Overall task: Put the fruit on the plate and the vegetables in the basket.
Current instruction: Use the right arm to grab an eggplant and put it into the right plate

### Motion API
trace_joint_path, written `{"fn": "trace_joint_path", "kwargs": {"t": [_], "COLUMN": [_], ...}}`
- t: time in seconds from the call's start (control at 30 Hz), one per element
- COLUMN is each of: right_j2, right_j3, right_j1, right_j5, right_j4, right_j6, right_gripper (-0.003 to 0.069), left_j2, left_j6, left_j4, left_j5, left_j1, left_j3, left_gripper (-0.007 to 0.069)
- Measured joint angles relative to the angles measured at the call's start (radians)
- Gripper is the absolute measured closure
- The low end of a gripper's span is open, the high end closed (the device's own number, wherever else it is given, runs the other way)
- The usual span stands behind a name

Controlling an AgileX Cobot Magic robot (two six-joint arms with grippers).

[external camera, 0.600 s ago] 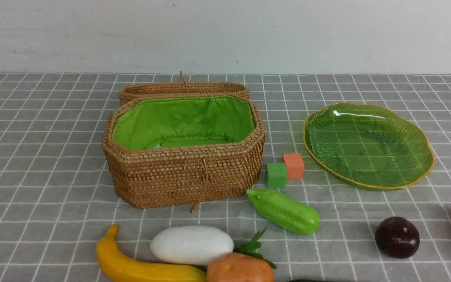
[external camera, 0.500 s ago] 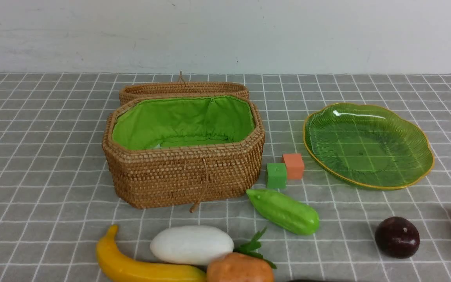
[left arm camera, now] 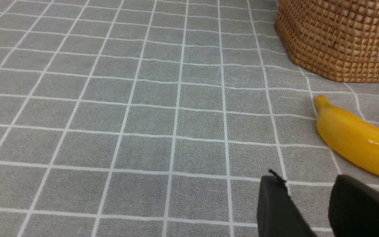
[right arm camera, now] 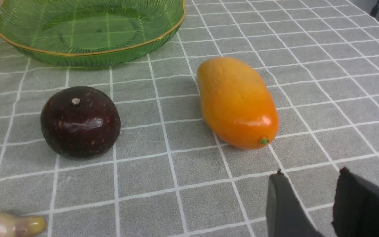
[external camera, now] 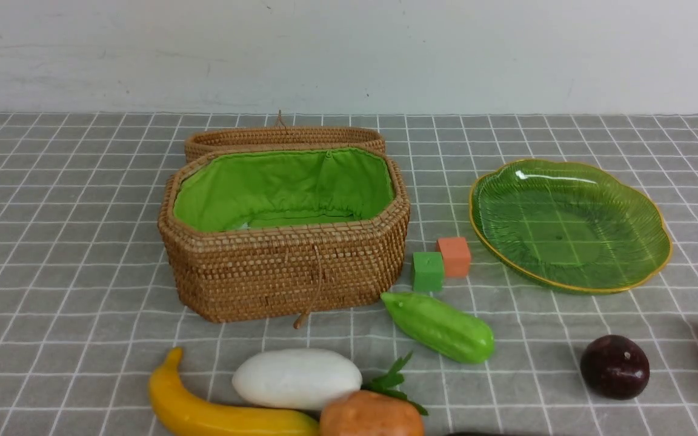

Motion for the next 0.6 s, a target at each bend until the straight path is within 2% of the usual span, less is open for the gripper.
{"fn": "trace_joint_path", "kwargs": {"t": [0.6], "right_j2": [0.0], "right_j3": [0.0], "right_j1": [0.0], "right_j5": [-0.031], "right_j4": [-0.011], "right_j6": [0.0], "right_gripper": [0.0418], "left_j2": [0.0], "left_j6": [0.0], "left_j4": [0.0], "left_j5": [0.0], "left_j1": [0.0], "left_j3": [0.0], "left_gripper": [0.0386]}}
